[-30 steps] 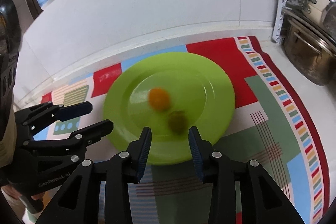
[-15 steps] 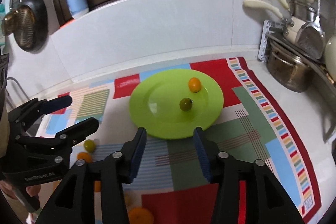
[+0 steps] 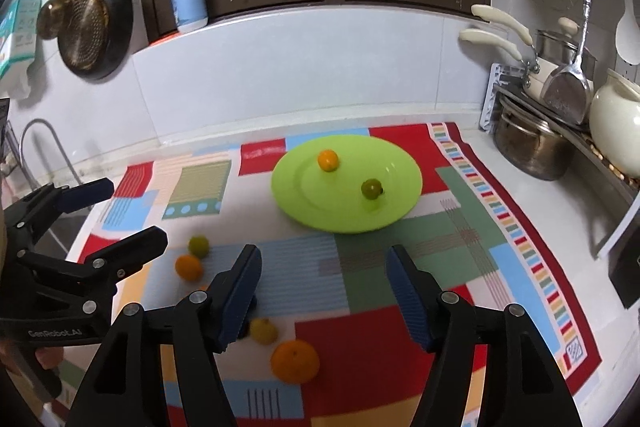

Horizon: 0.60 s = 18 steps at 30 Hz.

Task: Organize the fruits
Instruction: 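Move both tools back toward the remaining fruits on the mat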

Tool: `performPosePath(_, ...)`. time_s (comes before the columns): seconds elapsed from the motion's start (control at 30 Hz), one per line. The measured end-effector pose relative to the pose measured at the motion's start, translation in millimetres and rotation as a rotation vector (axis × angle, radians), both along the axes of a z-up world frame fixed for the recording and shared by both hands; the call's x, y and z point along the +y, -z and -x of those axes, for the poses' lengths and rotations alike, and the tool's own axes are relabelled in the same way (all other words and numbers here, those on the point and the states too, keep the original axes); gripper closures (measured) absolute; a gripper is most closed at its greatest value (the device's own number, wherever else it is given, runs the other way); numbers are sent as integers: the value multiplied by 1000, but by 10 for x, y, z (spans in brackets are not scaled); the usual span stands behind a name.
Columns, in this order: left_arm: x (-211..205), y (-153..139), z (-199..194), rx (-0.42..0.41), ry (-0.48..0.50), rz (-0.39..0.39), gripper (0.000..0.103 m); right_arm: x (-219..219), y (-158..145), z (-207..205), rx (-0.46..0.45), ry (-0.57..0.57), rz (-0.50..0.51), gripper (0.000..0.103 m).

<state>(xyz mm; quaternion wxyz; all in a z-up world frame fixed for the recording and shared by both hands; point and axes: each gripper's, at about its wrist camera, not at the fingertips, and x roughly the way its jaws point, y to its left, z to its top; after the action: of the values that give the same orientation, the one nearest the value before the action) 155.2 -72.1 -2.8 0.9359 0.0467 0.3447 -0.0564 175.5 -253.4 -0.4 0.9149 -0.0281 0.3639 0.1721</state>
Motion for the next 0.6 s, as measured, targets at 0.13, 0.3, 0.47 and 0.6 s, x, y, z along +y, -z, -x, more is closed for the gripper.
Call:
performPosePath(0.13,20,90,112,7,-9,-6,9,14,99,117,26,-6,14,38)
performPosePath(0.3,16,199,227,-5,3,-25,9,27,209,236,49,-12,33,38)
performPosePath(0.47,12,289,320,-33,24,-56,9,37,312,324,63,-18,55,38)
performPosePath(0.6,-7,387,342,-19,53,-65,12,51,384,366,71,-27,71,38)
